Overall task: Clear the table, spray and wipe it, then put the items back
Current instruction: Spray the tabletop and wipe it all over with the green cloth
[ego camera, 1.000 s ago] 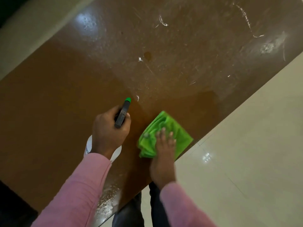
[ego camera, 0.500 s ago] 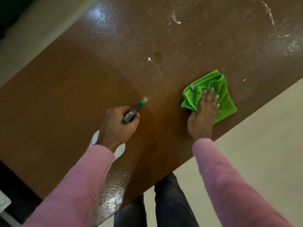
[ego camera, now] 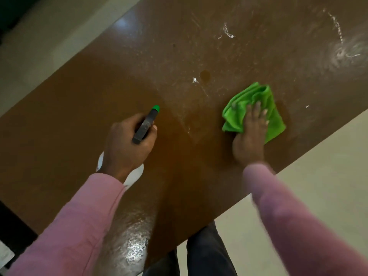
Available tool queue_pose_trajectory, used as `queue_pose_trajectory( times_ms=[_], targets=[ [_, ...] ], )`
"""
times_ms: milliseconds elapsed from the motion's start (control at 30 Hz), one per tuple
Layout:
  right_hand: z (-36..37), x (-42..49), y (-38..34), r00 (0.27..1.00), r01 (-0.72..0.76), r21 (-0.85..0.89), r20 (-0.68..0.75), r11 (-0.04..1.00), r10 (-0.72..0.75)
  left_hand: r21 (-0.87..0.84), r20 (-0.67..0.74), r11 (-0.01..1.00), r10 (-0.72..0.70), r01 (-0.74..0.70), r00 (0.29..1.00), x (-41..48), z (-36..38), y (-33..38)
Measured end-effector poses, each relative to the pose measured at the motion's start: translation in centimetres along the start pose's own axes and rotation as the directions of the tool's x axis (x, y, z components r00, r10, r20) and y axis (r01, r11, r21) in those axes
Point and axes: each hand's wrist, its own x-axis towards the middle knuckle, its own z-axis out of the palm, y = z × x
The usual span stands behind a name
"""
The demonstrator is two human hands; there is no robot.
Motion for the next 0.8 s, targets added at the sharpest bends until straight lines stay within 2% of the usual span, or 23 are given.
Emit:
queue_pose_trajectory(
  times_ms=[67,133,233,300,367,433,533,633,700,800],
  targets=[
    [-1.2,3.8,-0.4,0.998,-0.063,0.007,-0.03,0.998,0.063,-0.013,-0.05,1.0,0.016,-0.017,0.999,0.4,-0.5,-0.4],
    [0.2,2.1,-2.7,0.997,-0.054,0.031,-0.058,0.998,0.056,-0.028,-0.079,0.999,0.033,-0.035,0.996,0.5,-0.6,-0.6],
    [5.5,-8.0,-7.8,0.982,0.178,0.059,0.055,0.982,-0.181,0.001,-0.1,0.996,0.086,-0.086,0.991,0.2,-0.6,-0.3],
    [7.6,-13.7,-10.0,0.913,0.343,0.075,0.207,0.936,-0.351,0.035,-0.108,0.994,0.109,-0.105,0.988,-0.1,-0.7,-0.1],
    [7.5,-13.4,-9.2,0.856,0.448,0.03,0.275,0.894,-0.438,0.015,-0.129,0.994,0.113,-0.112,0.985,-0.3,-1.0,0.0],
    [5.6,-8.4,-7.7,0.893,0.408,0.0,0.205,0.913,-0.4,-0.017,-0.157,0.992,0.119,-0.123,0.98,-0.4,-1.2,-0.1],
    [1.7,1.8,-5.8,0.981,0.191,-0.083,0.057,0.978,-0.186,-0.059,-0.167,0.989,0.125,-0.136,0.978,-0.5,-1.4,-0.5],
    [-0.5,7.5,-6.4,0.999,0.043,-0.045,-0.007,0.998,-0.044,-0.079,-0.188,0.989,0.107,-0.124,0.976,-0.5,-1.4,-0.5],
    [0.9,5.8,-8.5,0.999,0.048,-0.009,-0.025,0.999,-0.048,-0.084,-0.191,0.989,0.104,-0.121,0.976,-0.4,-1.4,-0.3],
    [5.4,-2.6,-12.5,0.968,0.24,0.056,0.055,0.969,-0.243,-0.078,-0.201,0.994,0.064,-0.081,0.978,0.0,-1.7,-0.4]
  ],
)
